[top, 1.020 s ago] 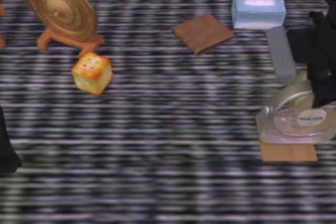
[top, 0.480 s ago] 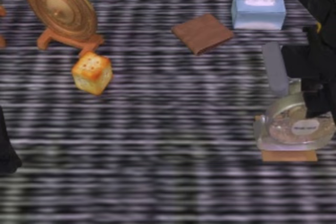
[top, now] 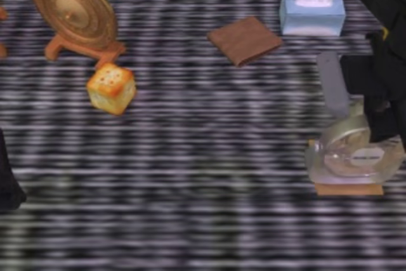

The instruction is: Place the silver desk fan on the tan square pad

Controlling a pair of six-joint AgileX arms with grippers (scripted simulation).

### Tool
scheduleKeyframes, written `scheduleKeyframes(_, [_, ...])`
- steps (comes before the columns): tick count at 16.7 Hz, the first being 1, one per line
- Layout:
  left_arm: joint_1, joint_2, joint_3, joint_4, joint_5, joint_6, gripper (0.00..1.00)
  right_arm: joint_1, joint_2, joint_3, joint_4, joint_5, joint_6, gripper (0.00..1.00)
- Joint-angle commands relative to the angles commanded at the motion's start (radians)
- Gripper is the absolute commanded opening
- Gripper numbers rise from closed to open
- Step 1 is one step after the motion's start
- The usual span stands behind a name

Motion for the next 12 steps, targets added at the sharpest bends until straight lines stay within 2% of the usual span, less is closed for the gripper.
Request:
scheduleKeyframes(6, [0.0, 0.0, 0.0, 0.0, 0.0, 0.0, 1.0, 0.0, 0.0, 0.0, 0.0, 0.0, 0.0, 0.98])
scheduleKeyframes(12, [0.0, 0.0, 0.0, 0.0, 0.0, 0.0, 1.0, 0.0, 0.0, 0.0, 0.0, 0.0, 0.0, 1.0])
